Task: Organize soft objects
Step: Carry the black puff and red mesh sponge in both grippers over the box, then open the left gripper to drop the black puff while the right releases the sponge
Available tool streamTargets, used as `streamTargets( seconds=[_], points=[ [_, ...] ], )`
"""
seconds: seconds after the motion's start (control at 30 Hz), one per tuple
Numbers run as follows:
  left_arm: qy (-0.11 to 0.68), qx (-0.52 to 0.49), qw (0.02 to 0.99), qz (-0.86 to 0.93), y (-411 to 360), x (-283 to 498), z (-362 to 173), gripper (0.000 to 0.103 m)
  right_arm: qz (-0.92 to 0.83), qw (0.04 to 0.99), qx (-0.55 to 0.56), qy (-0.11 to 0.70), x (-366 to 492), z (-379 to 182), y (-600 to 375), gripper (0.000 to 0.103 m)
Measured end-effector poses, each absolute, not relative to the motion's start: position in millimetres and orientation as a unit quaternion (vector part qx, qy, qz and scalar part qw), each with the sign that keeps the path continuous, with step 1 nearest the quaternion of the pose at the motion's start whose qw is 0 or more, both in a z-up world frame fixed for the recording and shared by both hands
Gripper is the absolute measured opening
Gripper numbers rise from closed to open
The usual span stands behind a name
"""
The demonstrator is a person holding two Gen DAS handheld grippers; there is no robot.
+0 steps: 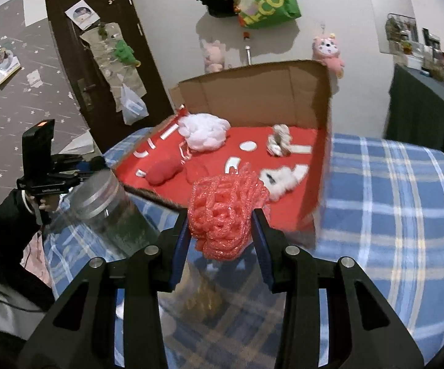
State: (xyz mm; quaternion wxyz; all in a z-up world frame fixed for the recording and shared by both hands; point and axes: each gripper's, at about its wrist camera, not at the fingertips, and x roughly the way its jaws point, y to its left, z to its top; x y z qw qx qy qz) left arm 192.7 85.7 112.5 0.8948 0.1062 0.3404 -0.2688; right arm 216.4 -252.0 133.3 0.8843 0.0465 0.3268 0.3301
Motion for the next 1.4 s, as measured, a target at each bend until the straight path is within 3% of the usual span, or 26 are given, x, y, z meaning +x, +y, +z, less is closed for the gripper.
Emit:
streamTargets(
  seconds=[0.37, 0.67, 1.0, 1.2, 1.27, 1.4],
  points=[
    [0.364, 0.106, 0.871, -0.312, 2.7, 268.2, 139.2, 0.028, 0.343, 0.852, 0.069, 0.389, 313.7, 148.1, -197.0, 0.038],
    [0.463, 0.114, 0.835, -0.277, -36.9, 348.7, 101.9, 0.029, 0.296, 0.817, 0.080, 0.489, 388.8, 113.5, -173.3, 0.040],
    [0.504, 0.128, 0.818, -0.244, -39.6, 376.4, 67.4, 0.030, 0.279, 0.799, 0.082, 0.527, 411.2, 95.5, -166.6, 0.042],
    [0.508, 0.124, 0.819, -0.238, -38.3, 377.4, 63.0, 0.044, 0.260, 0.799, 0.068, 0.538, 410.4, 92.1, -165.6, 0.047],
    [0.506, 0.125, 0.820, -0.235, -36.5, 376.0, 64.2, 0.050, 0.252, 0.803, 0.068, 0.536, 410.4, 92.6, -165.5, 0.058],
    [0.497, 0.121, 0.826, -0.236, -33.1, 371.2, 67.1, 0.063, 0.240, 0.809, 0.065, 0.533, 409.0, 96.7, -165.0, 0.062]
  ],
)
